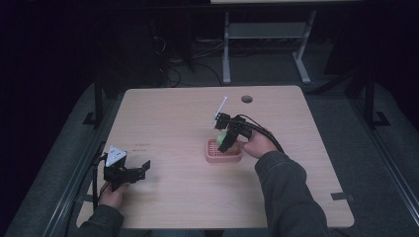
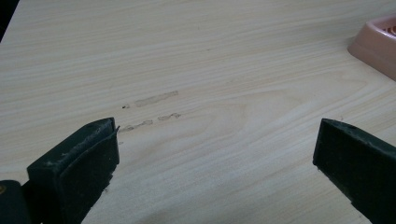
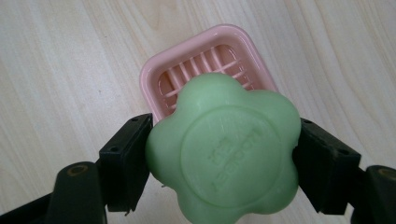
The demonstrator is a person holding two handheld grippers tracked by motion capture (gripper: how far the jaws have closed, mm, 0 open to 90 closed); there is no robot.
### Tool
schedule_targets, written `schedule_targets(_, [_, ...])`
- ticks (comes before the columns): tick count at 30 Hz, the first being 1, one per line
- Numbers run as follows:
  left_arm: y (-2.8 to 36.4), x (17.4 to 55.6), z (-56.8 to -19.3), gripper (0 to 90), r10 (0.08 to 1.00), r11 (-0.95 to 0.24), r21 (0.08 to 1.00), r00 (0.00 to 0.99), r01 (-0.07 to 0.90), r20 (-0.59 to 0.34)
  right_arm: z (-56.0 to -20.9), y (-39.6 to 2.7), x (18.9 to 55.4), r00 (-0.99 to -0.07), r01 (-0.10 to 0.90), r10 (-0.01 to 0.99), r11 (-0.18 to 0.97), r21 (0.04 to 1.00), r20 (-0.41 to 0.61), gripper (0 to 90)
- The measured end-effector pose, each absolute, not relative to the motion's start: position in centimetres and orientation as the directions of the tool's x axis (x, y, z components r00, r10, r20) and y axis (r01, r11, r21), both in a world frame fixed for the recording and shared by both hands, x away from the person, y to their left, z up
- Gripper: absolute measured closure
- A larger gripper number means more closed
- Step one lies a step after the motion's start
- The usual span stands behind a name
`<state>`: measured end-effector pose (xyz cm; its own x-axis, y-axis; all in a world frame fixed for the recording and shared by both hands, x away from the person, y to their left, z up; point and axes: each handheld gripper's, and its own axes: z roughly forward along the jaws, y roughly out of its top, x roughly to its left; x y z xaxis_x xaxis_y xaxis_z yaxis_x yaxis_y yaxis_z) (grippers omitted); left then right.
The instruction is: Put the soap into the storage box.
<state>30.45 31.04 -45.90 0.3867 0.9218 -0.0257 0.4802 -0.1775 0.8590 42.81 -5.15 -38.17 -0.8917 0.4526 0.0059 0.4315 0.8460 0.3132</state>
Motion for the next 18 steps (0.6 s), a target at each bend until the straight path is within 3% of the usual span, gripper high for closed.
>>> schedule_targets(18, [31.1,30.5,-45.9,0.0,0.922,-0.177,0.859,0.387,0.48,-0.027,-39.7,-4.2,43.6,-0.886,0.447,0.464,0.849,0.283,0.007,26.0])
